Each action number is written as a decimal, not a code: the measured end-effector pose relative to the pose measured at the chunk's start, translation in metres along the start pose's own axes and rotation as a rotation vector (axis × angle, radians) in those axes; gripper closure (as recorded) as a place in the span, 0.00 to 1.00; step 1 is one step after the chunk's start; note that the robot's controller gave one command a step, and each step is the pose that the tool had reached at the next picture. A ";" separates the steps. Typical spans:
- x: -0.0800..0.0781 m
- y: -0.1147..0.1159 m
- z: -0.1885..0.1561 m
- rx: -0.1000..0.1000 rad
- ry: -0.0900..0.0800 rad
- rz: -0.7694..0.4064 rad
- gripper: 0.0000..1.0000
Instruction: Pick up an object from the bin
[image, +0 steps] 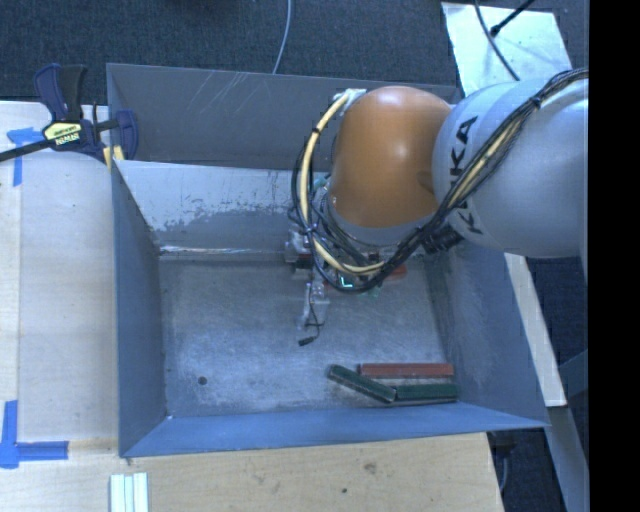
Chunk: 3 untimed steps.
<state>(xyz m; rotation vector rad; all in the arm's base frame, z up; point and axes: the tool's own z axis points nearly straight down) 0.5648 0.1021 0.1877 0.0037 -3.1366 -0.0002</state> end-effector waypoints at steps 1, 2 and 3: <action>-0.002 -0.001 -0.005 -0.001 -0.008 0.003 0.00; 0.020 -0.045 0.051 -0.001 -0.010 0.108 0.00; 0.033 -0.079 0.054 0.001 -0.005 -0.100 0.00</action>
Offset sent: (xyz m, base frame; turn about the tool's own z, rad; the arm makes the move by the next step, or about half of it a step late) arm -0.0476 -0.0974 -0.1177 0.2377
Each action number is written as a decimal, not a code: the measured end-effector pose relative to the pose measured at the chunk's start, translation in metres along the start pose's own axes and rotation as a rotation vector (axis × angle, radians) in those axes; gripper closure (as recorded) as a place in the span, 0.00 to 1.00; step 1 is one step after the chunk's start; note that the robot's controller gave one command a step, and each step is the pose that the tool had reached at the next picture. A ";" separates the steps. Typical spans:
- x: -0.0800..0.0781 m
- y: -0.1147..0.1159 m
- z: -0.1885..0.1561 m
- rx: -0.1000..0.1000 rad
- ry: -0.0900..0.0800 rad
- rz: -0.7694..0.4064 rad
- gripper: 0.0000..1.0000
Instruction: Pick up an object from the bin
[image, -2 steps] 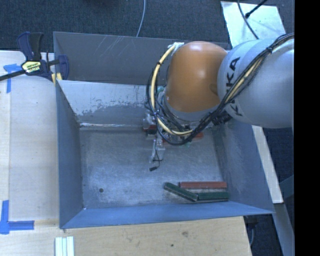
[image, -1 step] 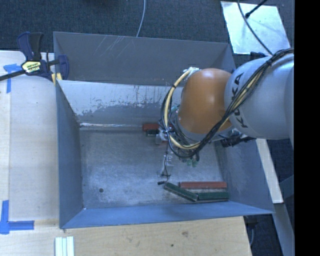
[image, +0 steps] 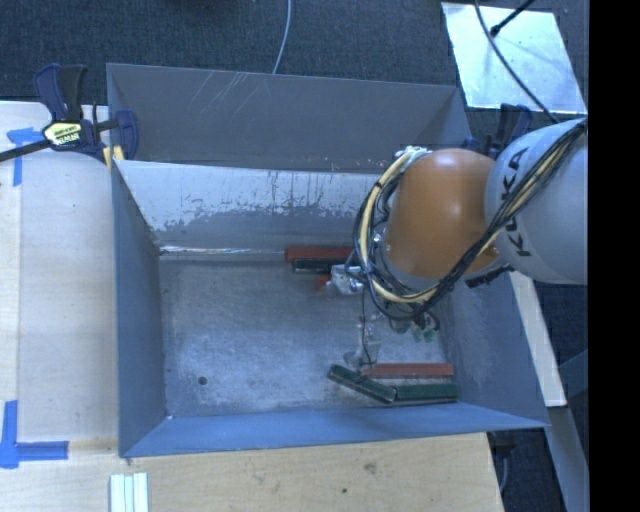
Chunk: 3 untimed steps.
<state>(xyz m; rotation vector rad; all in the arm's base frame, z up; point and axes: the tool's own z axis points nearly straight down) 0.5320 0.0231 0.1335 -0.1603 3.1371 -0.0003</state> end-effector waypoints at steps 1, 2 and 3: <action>0.012 -0.026 -0.002 0.000 -0.001 -0.001 0.00; 0.034 -0.053 0.037 0.000 -0.002 0.110 0.00; 0.054 -0.085 0.062 0.000 -0.007 -0.096 1.00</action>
Offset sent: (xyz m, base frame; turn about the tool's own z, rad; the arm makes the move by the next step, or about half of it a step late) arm -0.0429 -0.0773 -0.0635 -0.0792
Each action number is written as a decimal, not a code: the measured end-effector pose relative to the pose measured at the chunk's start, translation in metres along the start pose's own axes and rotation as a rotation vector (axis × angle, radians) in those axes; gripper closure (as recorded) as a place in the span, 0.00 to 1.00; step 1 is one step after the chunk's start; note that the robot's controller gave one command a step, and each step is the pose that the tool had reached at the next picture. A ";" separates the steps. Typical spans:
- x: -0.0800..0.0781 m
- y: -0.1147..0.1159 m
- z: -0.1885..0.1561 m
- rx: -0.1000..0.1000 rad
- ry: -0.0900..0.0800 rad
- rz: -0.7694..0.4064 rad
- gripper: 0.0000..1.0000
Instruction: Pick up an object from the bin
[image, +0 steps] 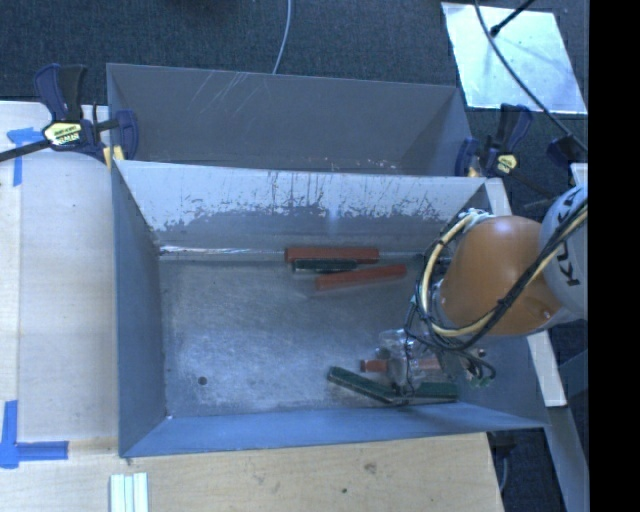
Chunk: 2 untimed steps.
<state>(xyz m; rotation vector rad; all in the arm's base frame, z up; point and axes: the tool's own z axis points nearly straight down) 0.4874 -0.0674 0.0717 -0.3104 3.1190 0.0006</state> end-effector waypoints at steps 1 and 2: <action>0.000 0.000 0.000 0.000 0.000 0.000 1.00; 0.001 0.000 -0.003 -0.001 0.002 0.000 1.00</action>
Offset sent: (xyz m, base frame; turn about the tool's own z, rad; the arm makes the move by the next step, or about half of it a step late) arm 0.0001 0.0000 0.0527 0.0000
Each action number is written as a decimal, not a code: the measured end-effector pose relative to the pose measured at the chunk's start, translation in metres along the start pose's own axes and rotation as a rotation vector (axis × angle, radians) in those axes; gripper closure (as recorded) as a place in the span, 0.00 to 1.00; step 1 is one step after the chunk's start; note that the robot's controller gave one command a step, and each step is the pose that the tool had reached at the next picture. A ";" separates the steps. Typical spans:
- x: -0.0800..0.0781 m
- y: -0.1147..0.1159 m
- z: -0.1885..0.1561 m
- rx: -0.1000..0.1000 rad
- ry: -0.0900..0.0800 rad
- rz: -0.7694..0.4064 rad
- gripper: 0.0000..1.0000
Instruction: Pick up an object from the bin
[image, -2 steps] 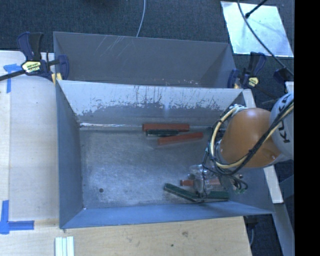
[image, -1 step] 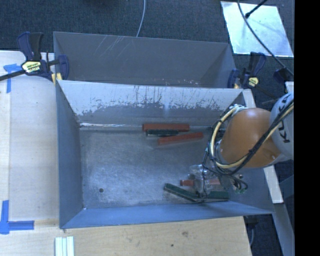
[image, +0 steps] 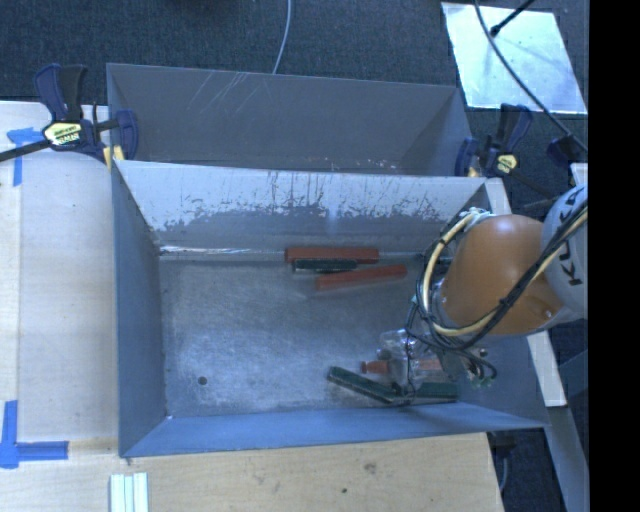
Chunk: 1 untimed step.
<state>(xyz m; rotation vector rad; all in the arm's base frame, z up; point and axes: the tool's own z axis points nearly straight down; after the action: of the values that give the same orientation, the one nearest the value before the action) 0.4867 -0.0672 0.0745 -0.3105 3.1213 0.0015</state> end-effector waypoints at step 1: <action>0.001 0.000 -0.015 0.000 0.005 0.001 1.00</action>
Offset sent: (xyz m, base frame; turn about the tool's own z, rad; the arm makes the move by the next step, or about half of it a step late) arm 0.0001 -0.0001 0.0211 0.0000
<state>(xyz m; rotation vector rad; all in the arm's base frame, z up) 0.4858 -0.0674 0.0892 -0.3092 3.1265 0.0013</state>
